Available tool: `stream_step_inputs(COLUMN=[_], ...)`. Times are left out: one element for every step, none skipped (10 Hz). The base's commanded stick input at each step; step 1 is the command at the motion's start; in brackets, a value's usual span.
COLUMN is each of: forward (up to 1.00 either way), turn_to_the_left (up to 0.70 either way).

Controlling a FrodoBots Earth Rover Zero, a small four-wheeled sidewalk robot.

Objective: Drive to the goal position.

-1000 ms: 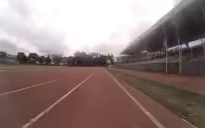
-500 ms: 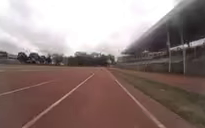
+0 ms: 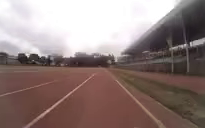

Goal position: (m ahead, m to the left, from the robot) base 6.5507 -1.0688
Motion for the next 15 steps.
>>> stream_step_inputs(forward=[0.7,0.7,0.7,0.7,0.7,0.7,0.7,0.7,0.7,0.7,0.7,0.7,0.7,0.7,0.7], turn_to_the_left=[-0.03,-0.09,-0.2,-0.2,-0.18,-0.14,0.0,0.0,0.0,0.0,0.0,0.0,0.0,0.0,0.0])
